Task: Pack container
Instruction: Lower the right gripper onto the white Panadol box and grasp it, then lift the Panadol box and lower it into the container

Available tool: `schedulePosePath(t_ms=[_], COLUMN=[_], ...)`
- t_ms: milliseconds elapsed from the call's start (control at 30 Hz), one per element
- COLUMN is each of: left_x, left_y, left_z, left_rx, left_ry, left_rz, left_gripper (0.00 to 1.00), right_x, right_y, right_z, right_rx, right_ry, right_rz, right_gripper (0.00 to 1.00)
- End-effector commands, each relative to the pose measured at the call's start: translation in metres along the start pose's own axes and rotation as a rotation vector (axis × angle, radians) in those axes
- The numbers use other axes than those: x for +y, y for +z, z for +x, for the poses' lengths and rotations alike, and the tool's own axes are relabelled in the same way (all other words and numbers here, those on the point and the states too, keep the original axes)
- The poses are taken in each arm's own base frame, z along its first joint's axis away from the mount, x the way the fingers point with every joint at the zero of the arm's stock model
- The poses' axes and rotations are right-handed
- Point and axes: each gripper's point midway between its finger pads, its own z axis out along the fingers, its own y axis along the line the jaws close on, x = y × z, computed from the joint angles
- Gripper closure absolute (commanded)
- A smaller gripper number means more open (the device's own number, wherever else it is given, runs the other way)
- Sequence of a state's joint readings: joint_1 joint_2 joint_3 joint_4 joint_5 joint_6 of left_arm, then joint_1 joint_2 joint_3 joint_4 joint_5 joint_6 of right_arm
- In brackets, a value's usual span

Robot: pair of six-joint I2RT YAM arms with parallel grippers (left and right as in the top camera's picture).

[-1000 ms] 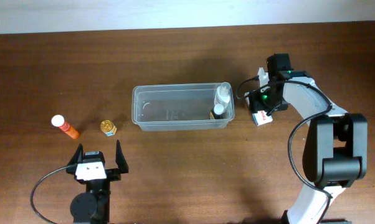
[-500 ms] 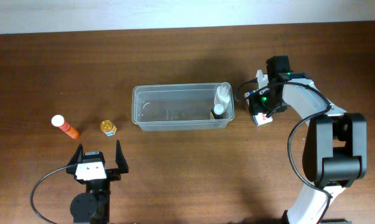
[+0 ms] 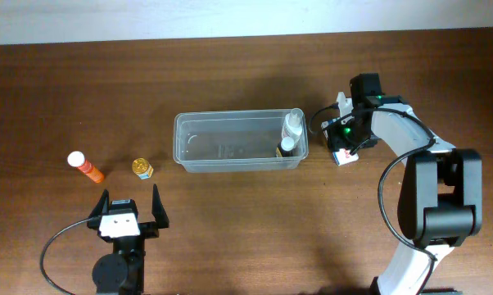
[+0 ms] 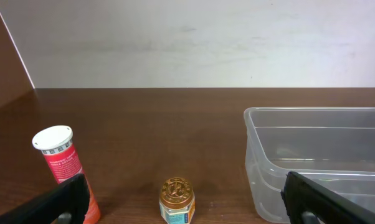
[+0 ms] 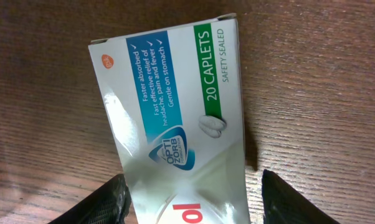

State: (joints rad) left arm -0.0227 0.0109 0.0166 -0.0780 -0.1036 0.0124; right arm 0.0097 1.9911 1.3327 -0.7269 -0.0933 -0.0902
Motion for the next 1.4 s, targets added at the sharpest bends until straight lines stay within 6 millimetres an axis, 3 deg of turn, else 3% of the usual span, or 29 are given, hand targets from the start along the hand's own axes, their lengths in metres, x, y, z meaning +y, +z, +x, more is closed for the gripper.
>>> schedulePosePath(t_ms=[0, 233, 400, 700, 933, 1033, 1067, 1100, 1233, 1367], left_x=[0.000, 0.000, 0.000, 0.000, 0.000, 0.000, 0.000, 0.000, 0.000, 0.000], left_y=[0.000, 0.000, 0.000, 0.000, 0.000, 0.000, 0.000, 0.000, 0.000, 0.000], left_z=[0.002, 0.002, 0.002, 0.002, 0.002, 0.002, 0.002, 0.002, 0.002, 0.002], left_rx=[-0.002, -0.002, -0.002, -0.002, -0.002, -0.002, -0.002, -0.002, -0.002, -0.002], left_ry=[0.018, 0.018, 0.018, 0.018, 0.018, 0.018, 0.018, 0.018, 0.018, 0.018], left_rz=[0.004, 0.004, 0.004, 0.004, 0.004, 0.004, 0.004, 0.004, 0.004, 0.004], left_gripper=[0.01, 0.01, 0.01, 0.01, 0.01, 0.01, 0.01, 0.00, 0.00, 0.01], right_x=[0.000, -0.001, -0.001, -0.001, 0.001, 0.003, 0.007, 0.012, 0.032, 0.068], right_y=[0.010, 0.018, 0.018, 0.002, -0.051, -0.090, -0.112, -0.127, -0.156, -0.182], right_z=[0.011, 0.019, 0.017, 0.003, -0.032, -0.053, -0.063, -0.069, -0.077, -0.083], right_rx=[0.031, 0.036, 0.030, 0.018, -0.013, -0.051, -0.075, -0.092, -0.119, -0.155], right_ry=[-0.004, -0.004, -0.003, 0.007, 0.003, -0.013, -0.027, -0.059, -0.149, -0.266], right_rz=[-0.011, -0.007, -0.006, -0.006, -0.002, 0.002, 0.003, 0.004, 0.002, 0.010], right_gripper=[0.39, 0.39, 0.54, 0.57, 0.56, 0.56, 0.56, 0.56, 0.56, 0.56])
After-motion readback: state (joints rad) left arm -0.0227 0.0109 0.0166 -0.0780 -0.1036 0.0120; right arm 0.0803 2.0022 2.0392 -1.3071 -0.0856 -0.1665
